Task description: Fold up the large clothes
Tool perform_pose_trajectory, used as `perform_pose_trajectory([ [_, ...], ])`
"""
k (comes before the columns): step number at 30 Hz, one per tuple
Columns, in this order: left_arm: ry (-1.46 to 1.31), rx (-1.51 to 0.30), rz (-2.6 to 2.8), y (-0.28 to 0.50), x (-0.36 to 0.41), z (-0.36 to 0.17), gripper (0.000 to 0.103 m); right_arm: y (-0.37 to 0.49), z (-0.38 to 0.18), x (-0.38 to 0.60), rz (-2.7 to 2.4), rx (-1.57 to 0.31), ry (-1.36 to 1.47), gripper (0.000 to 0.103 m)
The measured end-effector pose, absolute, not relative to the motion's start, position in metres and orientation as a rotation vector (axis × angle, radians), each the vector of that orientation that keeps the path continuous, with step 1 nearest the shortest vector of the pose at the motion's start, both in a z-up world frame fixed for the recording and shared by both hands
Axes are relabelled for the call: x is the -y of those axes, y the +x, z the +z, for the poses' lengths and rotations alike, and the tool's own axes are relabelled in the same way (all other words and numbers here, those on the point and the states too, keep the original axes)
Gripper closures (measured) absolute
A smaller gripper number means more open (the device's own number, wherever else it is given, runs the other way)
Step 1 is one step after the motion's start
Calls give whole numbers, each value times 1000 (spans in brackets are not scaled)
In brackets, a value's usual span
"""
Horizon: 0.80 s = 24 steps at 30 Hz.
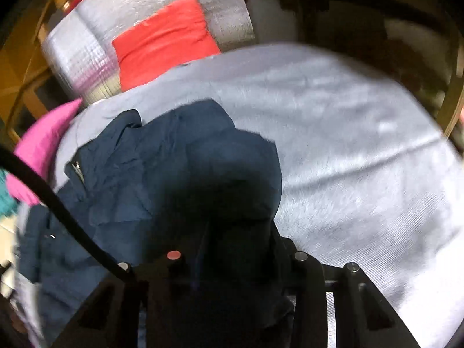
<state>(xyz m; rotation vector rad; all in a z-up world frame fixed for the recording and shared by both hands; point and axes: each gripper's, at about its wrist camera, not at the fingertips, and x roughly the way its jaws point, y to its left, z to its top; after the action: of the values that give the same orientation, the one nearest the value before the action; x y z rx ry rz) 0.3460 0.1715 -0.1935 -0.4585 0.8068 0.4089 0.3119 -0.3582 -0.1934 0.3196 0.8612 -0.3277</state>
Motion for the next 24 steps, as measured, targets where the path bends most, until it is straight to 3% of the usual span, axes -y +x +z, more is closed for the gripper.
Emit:
perform_pose_trajectory([
  [2, -540, -810, 390, 352, -188, -200, 0, 304, -182, 356, -360, -838, 261, 64],
  [3, -572, -812, 379, 355, -193, -203, 0, 298, -180, 351, -376, -824, 238, 55],
  [4, -621, -814, 361, 359, -201, -208, 0, 297, -177, 349, -378, -811, 224, 30],
  [6, -704, -822, 332, 365, -213, -217, 0, 298, -188, 343, -358, -832, 199, 12],
  [8, -783, -831, 303, 373, -223, -227, 0, 300, -201, 341, -365, -896, 169, 25],
  [9, -809, -837, 288, 378, -228, -232, 0, 299, -198, 342, -361, -898, 183, 46],
  [10, -817, -845, 281, 381, -229, -234, 0, 297, -192, 342, -363, -879, 202, 49],
  [15, -878, -858, 200, 410, -241, -244, 5, 268, -148, 332, -403, -646, 216, 37],
  [18, -925, -857, 171, 425, -247, -251, 22, 255, -139, 326, -389, -584, 223, 36],
  [20, -936, -880, 178, 434, -250, -259, 48, 254, -137, 319, -381, -576, 227, 36],
  [24, -948, -862, 163, 443, -250, -264, 58, 258, -141, 316, -371, -595, 247, 36],
])
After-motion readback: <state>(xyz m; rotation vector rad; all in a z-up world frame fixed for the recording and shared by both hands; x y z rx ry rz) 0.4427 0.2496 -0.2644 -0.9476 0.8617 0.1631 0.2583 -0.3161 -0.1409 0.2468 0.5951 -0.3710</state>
